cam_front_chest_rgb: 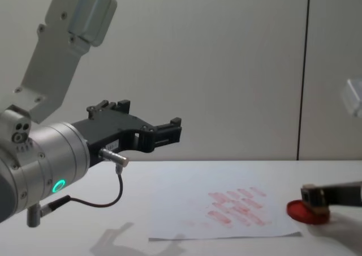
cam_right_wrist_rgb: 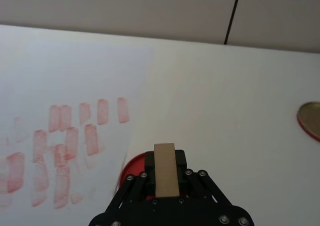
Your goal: Use the one hand to pick up the stamp and affix it onto the A4 paper.
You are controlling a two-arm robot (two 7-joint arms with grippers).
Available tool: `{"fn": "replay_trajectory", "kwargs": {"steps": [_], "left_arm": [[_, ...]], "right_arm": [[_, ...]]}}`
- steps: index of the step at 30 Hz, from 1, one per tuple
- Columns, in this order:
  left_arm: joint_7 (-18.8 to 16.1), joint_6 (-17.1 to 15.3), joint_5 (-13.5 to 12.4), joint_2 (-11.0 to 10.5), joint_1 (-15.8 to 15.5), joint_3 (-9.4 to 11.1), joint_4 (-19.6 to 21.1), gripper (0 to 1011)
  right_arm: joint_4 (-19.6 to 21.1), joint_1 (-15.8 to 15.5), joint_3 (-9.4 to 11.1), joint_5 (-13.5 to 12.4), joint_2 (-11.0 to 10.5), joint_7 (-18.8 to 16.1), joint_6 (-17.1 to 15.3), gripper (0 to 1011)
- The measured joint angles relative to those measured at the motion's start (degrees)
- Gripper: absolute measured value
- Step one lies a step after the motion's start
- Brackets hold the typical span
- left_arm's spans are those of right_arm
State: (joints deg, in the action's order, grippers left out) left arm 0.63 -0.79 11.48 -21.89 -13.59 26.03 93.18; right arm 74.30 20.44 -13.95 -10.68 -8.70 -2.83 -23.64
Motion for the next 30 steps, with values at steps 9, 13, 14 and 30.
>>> {"fn": "replay_trajectory", "kwargs": {"steps": [9,13,14,30], "left_arm": [[0.0,0.0,0.0,0.0,0.0,0.0,0.0,993],[0.0,0.0,0.0,0.0,0.0,0.0,0.0,993],[0.0,0.0,0.0,0.0,0.0,0.0,0.0,993],[0.0,0.0,0.0,0.0,0.0,0.0,0.0,993]], "right_arm": [[5.8,-0.8,-0.6,2.2,-0.1,-0.7,1.9,219],[8.6,-1.3,-1.3,4.0,-0.1,-1.7,3.4,219],[9.0,-1.4,-1.5,4.2,-0.1,-1.9,3.6,220],[8.8,-1.7,-4.3,6.9,1.5,-8.2,5.0,220]]}}
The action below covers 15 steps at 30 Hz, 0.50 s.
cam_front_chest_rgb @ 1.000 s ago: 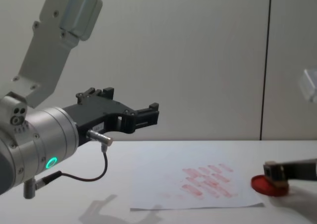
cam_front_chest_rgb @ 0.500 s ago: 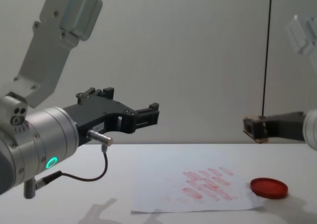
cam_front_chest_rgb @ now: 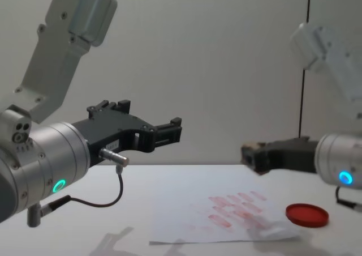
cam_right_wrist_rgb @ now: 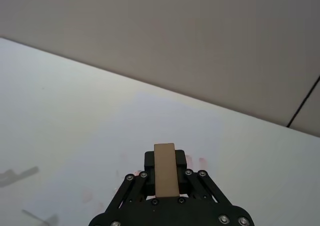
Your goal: Use the one hand to pick up the stamp and affix it onto the A4 paper.
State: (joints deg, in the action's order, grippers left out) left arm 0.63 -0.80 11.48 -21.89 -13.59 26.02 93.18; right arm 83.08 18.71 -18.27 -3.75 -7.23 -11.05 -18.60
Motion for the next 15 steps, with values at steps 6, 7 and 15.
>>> {"fn": "replay_trajectory", "kwargs": {"steps": [6,7,15], "left_arm": [[0.0,0.0,0.0,0.0,0.0,0.0,0.0,993],[0.0,0.0,0.0,0.0,0.0,0.0,0.0,993],[0.0,0.0,0.0,0.0,0.0,0.0,0.0,993]], "right_arm": [[-2.6,0.6,-0.8,0.4,0.8,-1.8,-0.4,220],[-3.4,0.7,-1.0,0.5,1.0,-2.3,-0.5,219],[-7.2,1.7,-1.8,1.2,2.0,-3.9,-1.1,220]]}}
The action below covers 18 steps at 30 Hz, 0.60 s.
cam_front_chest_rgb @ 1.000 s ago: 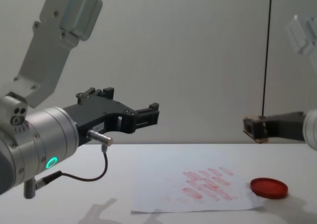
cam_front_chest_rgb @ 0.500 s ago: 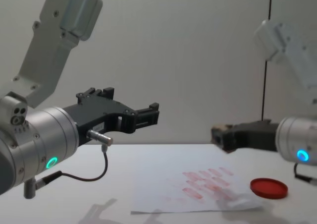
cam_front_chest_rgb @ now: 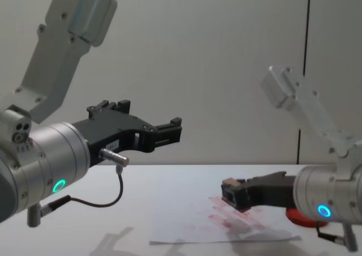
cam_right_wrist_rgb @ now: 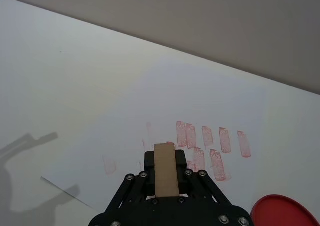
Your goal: Use the one hand to pick up the stamp and affix it onto the A4 paper.
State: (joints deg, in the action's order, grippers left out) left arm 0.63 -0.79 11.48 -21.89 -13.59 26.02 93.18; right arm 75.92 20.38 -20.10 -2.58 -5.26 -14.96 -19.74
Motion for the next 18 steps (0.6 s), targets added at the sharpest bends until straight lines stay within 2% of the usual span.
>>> {"fn": "replay_trajectory", "kwargs": {"steps": [18], "left_arm": [[0.0,0.0,0.0,0.0,0.0,0.0,0.0,993]], "right_arm": [[-3.2,0.9,-0.4,1.8,0.6,0.1,-2.0,220]]}}
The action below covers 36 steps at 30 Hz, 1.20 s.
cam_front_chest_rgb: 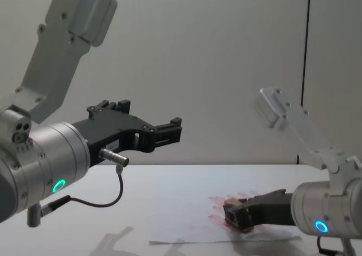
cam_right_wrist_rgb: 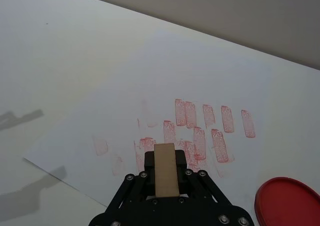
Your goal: Use the one hand to pick up the stamp and affix it onto the A4 paper.
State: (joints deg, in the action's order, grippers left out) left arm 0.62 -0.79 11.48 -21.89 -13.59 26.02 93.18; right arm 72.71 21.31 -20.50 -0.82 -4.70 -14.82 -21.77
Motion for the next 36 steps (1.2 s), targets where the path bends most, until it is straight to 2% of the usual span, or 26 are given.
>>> {"fn": "replay_trajectory", "kwargs": {"steps": [15,36], "left_arm": [[0.0,0.0,0.0,0.0,0.0,0.0,0.0,993],[0.0,0.0,0.0,0.0,0.0,0.0,0.0,993]], "right_arm": [[-2.6,1.1,0.2,0.0,0.4,-0.6,-1.1,220],[-6.9,2.2,0.8,-2.9,0.9,-1.8,-1.4,219]]}}
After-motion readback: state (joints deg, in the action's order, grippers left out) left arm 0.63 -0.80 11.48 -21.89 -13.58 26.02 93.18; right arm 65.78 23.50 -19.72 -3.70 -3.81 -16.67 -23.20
